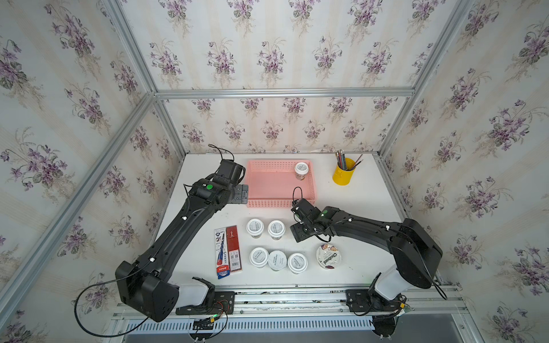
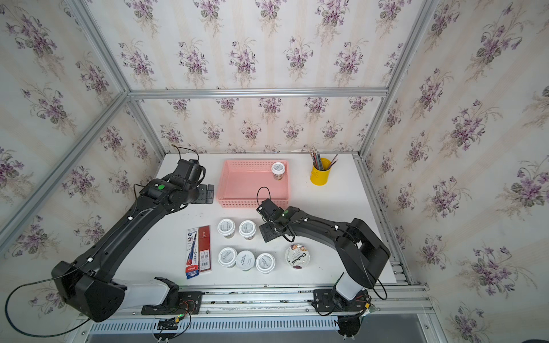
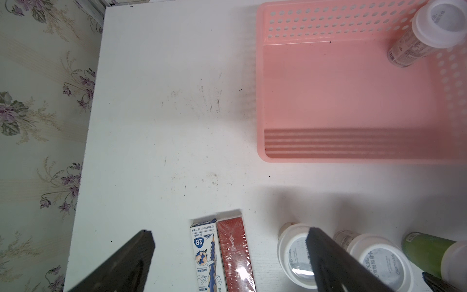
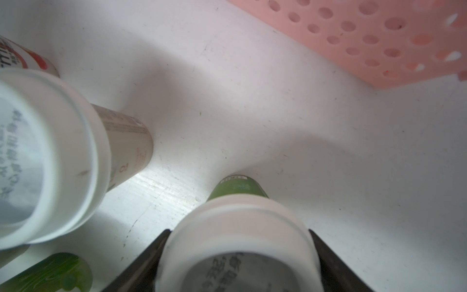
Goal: Put the yogurt in the basket
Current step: Pick up the yogurt from the center of the board.
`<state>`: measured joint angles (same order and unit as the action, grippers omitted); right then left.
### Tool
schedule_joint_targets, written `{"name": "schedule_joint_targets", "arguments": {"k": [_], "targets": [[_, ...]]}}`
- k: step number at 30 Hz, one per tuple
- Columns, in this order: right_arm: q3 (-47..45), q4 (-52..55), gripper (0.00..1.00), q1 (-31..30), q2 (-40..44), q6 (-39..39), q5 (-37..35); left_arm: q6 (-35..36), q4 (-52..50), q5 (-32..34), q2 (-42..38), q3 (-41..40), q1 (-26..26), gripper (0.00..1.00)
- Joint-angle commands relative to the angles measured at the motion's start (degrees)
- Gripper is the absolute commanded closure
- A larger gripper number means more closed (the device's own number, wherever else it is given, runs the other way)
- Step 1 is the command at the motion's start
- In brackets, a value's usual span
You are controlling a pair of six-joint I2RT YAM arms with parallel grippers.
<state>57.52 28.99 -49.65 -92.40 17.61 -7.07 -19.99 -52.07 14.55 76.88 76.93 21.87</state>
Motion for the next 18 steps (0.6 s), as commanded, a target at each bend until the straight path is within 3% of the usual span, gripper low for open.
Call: {"name": "schedule_joint_targets", "arguments": {"k": [1, 18], "targets": [[0.4, 1.3, 0.20, 0.0, 0.2, 0.3, -0.8, 0.0, 0.2, 0.5, 0.2, 0.7, 0.0, 0.01], [2.8, 4.1, 0.21, 0.0, -0.8, -0.5, -1.2, 0.5, 0.0, 1.3, 0.0, 1.4, 0.0, 0.01]]}}
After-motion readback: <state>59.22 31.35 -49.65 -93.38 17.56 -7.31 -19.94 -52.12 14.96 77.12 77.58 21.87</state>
